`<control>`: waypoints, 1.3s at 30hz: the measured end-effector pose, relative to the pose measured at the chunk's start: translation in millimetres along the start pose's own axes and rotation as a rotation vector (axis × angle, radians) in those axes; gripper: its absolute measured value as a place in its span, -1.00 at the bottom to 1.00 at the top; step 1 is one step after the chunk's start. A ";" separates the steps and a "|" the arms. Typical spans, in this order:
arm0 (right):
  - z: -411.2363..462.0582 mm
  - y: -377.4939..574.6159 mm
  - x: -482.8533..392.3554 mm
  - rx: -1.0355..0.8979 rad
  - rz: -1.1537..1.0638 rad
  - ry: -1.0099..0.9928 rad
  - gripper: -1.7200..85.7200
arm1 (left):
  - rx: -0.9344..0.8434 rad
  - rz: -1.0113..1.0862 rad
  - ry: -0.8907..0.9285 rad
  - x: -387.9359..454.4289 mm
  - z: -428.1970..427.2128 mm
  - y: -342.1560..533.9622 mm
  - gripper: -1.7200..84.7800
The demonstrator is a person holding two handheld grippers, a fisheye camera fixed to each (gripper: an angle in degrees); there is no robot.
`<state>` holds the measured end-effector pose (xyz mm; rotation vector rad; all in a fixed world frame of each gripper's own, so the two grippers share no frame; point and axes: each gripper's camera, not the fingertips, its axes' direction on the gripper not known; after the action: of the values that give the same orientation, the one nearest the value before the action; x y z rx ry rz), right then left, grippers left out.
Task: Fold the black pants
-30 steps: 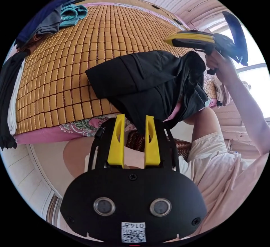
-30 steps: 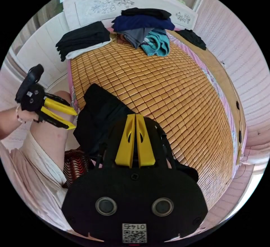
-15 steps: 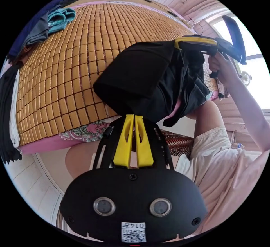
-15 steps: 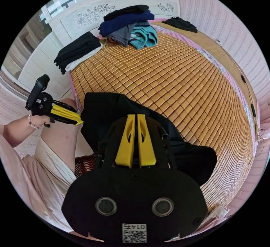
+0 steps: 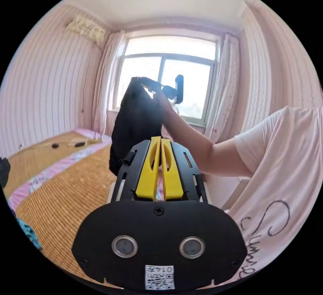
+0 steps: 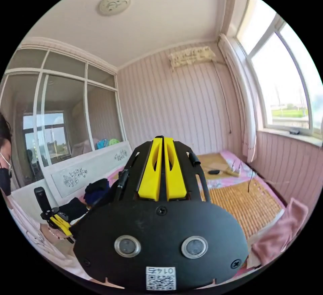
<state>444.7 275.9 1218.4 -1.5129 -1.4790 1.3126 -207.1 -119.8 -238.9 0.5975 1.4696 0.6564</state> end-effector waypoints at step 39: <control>569.7 422.4 -376.6 -1.323 -0.299 -0.707 -0.79 | -0.384 -1.228 -1.163 -130.0 -317.7 326.0 -0.91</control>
<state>100.2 -267.1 737.4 -1.3705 -3.2708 0.6065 -535.8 3.2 78.8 -0.2879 0.3618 -0.3879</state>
